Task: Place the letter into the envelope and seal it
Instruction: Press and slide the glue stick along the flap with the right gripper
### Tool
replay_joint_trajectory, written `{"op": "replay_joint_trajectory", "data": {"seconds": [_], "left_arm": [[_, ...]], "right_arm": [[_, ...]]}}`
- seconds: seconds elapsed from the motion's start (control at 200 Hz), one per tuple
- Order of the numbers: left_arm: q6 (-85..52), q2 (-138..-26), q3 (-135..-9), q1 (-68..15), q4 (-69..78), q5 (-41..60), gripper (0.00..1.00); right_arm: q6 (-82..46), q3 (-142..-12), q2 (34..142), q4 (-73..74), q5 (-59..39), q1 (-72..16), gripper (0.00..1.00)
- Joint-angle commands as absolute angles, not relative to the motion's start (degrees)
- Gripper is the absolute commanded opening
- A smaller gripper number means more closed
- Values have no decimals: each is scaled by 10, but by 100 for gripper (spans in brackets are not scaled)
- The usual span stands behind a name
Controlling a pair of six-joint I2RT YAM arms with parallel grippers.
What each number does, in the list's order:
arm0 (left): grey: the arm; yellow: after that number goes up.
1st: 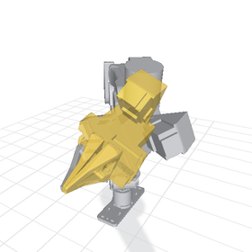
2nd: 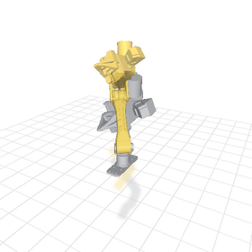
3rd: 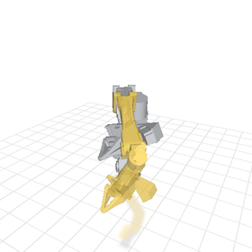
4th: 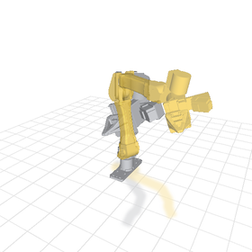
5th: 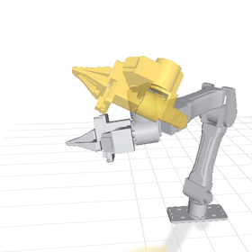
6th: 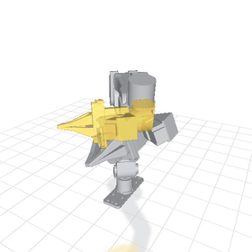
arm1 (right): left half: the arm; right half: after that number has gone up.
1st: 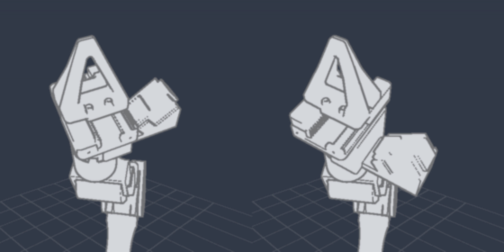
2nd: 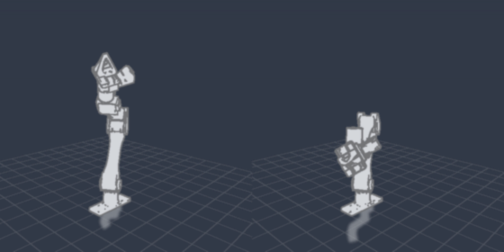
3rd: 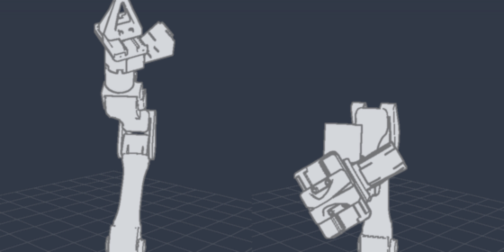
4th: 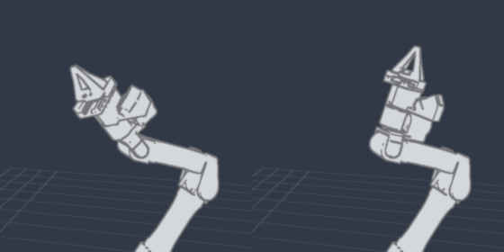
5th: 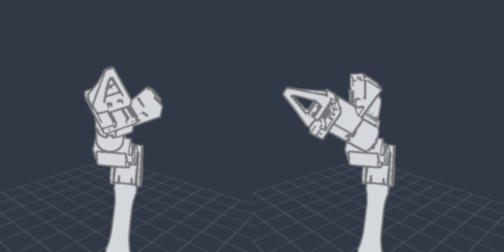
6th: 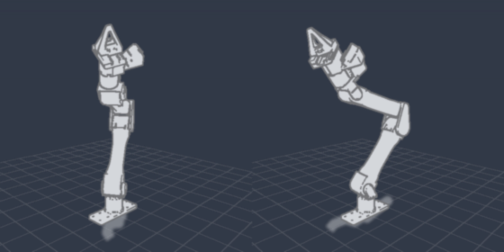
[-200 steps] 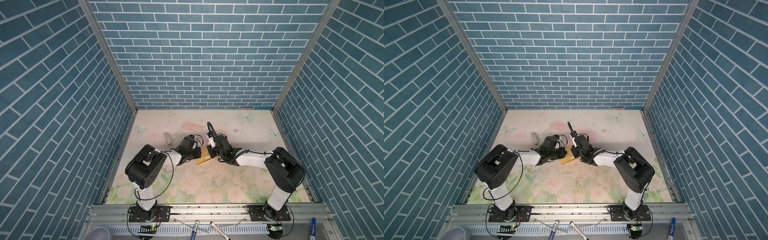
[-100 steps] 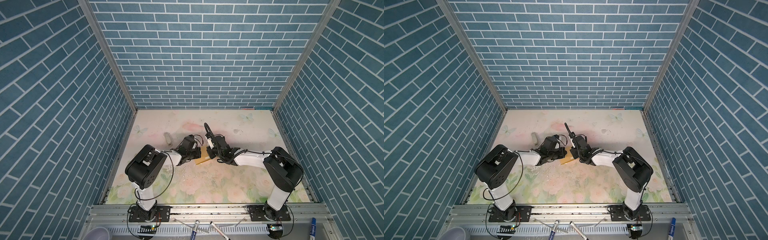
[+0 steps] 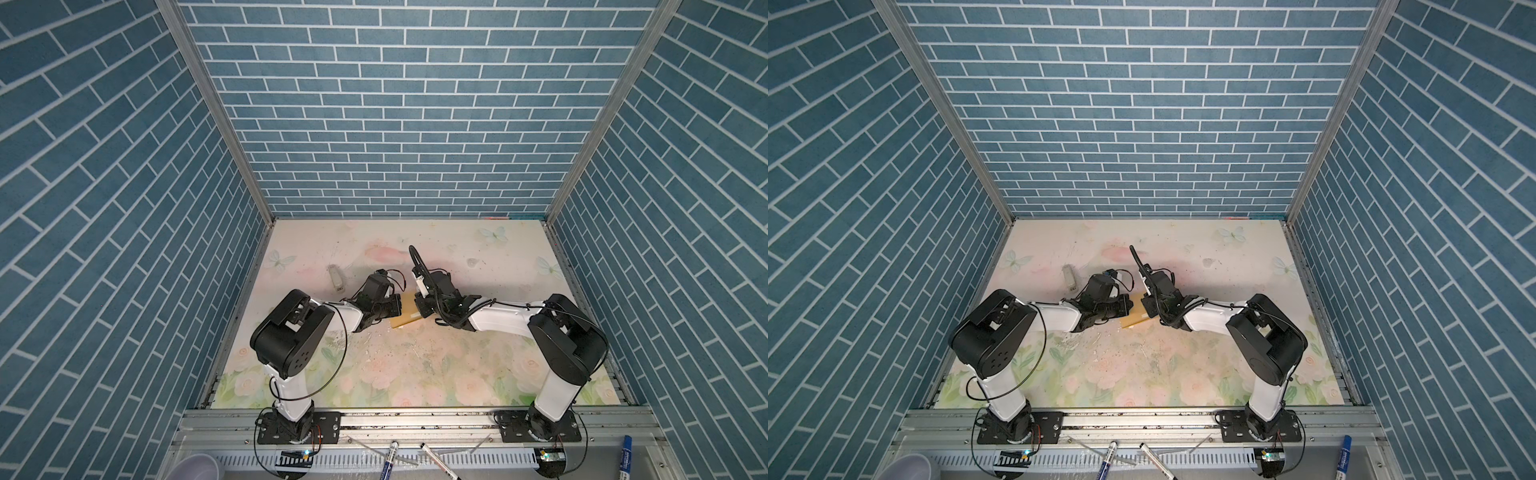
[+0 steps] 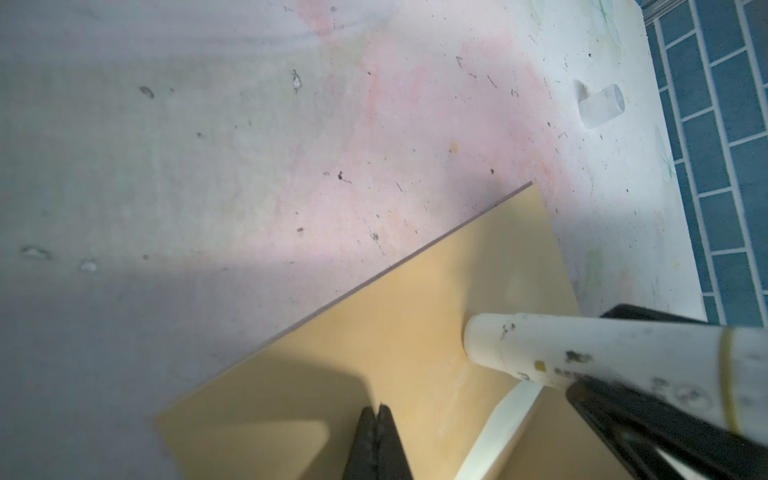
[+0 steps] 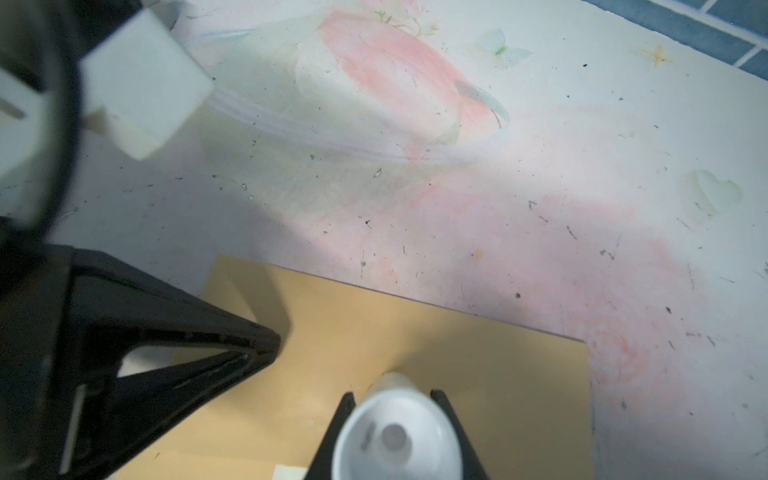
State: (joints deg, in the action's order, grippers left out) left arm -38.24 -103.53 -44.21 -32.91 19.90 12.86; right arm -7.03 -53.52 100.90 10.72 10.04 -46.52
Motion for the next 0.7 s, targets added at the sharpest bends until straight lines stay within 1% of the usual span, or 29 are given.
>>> {"op": "replay_joint_trajectory", "data": {"seconds": [0.0,0.255,0.69], "left_arm": [[-382,-1049,-422,-325,141,102,0],[-381,-1047,-420,-325,141,101,0],[-381,-1050,-423,-325,144,103,0]], "right_arm": [[-51,-509,998,39,153,-444,0],[-64,-495,988,34,156,-426,0],[-76,-504,995,46,110,-425,0]]}}
